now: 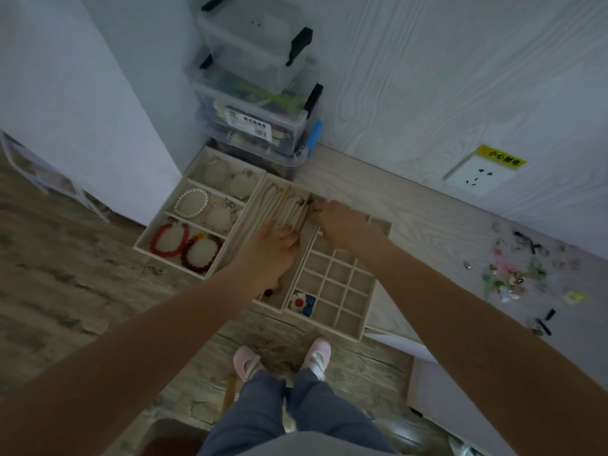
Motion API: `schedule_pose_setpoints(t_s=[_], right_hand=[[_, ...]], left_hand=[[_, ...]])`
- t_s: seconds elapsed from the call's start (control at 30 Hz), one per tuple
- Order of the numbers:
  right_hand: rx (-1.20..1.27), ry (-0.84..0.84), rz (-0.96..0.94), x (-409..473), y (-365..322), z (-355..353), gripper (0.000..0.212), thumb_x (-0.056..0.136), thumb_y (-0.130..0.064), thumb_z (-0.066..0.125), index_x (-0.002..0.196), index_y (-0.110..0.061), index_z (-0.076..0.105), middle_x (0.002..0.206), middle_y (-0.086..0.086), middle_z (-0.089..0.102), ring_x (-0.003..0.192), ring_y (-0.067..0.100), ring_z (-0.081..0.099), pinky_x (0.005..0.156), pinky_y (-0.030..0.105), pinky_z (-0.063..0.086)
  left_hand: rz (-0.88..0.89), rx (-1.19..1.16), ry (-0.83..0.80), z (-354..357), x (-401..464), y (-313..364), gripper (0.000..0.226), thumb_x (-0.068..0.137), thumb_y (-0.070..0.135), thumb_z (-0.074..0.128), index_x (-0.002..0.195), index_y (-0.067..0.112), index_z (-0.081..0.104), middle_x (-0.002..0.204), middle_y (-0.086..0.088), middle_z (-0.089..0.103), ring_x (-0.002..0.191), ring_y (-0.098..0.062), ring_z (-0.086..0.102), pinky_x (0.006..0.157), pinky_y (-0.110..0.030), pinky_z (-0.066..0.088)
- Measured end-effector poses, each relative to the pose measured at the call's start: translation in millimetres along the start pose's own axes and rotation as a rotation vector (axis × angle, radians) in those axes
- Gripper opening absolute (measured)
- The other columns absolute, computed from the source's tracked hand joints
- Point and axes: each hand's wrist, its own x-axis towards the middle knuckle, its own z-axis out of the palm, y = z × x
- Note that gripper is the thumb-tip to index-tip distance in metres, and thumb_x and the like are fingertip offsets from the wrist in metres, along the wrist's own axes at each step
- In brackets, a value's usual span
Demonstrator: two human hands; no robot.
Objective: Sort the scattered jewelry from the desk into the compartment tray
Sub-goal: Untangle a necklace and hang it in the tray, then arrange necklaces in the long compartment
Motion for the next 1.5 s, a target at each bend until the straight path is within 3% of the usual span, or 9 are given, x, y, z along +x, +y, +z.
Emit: schedule_pose_setpoints(t_s=[0.2,0.33,0.43,0.57,0.77,1.0,1.13,1.37,1.5], right_hand=[[0.096,-0.006,0.072,-5,-4,-1,0.052,0.091,0.001,0.042,0.141,-0.011,0.037,0.144,0.007,0.04,0.127,0.028,0.042,0.097,0.041,0.045],[0.265,0.076,0.1,-30,1,-7,0.055,0.094,0.001,0.039,0.146,-0.014,0.029,0.154,0.004,0.025,0.137,0.023,0.028,0.109,0.029,0.027],[0.373,0.16,0.166,-57,12,-11,0.054,0.094,0.001,0.038,0.145,-0.017,0.032,0.153,0.002,0.025,0.138,0.021,0.026,0.11,0.03,0.026],[0.472,0.22,0.293,-91,43,-12,0.049,0.094,-0.001,0.038,0.14,-0.017,0.042,0.151,0.0,0.03,0.135,0.021,0.03,0.108,0.031,0.03],[0.516,0.261,0.452,-145,121,9,0.045,0.094,-0.004,0.039,0.138,-0.017,0.045,0.15,0.003,0.033,0.136,0.021,0.031,0.111,0.027,0.021],[0.648,0.241,0.666,-212,230,52,0.045,0.094,-0.004,0.04,0.138,-0.014,0.043,0.15,0.005,0.033,0.134,0.021,0.034,0.106,0.024,0.025],[0.648,0.178,0.727,-242,288,83,0.047,0.096,-0.007,0.038,0.143,-0.011,0.035,0.149,0.009,0.034,0.134,0.027,0.033,0.106,0.033,0.03],[0.693,0.101,0.6,-253,337,116,0.054,0.099,-0.01,0.036,0.15,-0.014,0.018,0.158,0.006,0.007,0.145,0.025,0.012,0.115,0.034,0.015],[0.714,0.069,0.532,-248,349,130,0.054,0.1,-0.009,0.033,0.15,-0.013,0.013,0.159,0.005,0.001,0.146,0.021,0.005,0.119,0.033,0.01]], left_hand=[[0.013,-0.099,0.068,-2,1,-3,0.073,0.081,0.036,0.067,0.14,0.01,0.033,0.145,-0.006,0.033,0.136,-0.027,0.026,0.113,-0.043,0.018],[0.034,-0.21,0.152,-11,1,-7,0.053,0.086,0.038,0.059,0.132,0.014,0.045,0.136,-0.003,0.045,0.13,-0.023,0.035,0.111,-0.041,0.025],[0.034,-0.288,0.236,-31,7,-9,0.035,0.09,0.033,0.053,0.12,0.015,0.053,0.122,-0.002,0.053,0.117,-0.022,0.045,0.101,-0.036,0.034],[0.036,-0.334,0.377,-67,27,3,0.033,0.092,0.036,0.05,0.117,0.017,0.057,0.11,0.0,0.06,0.1,-0.019,0.055,0.084,-0.033,0.046],[0.024,-0.33,0.474,-127,85,53,0.026,0.093,0.026,0.045,0.111,0.014,0.059,0.104,-0.005,0.062,0.095,-0.023,0.057,0.08,-0.036,0.045],[-0.043,-0.496,0.46,-179,161,144,0.027,0.093,0.021,0.045,0.115,0.01,0.057,0.115,-0.009,0.053,0.105,-0.025,0.052,0.087,-0.039,0.045],[-0.053,-0.526,0.404,-198,210,200,0.03,0.094,0.019,0.044,0.121,0.009,0.052,0.121,-0.01,0.048,0.109,-0.025,0.049,0.087,-0.037,0.042],[0.043,-0.575,0.264,-188,270,258,0.042,0.096,0.011,0.039,0.138,0.013,0.042,0.146,-0.007,0.035,0.131,-0.025,0.036,0.104,-0.035,0.031],[-0.008,-0.641,0.322,-177,282,264,0.041,0.092,0.006,0.046,0.132,0.015,0.05,0.139,-0.004,0.045,0.122,-0.024,0.046,0.099,-0.035,0.035]])
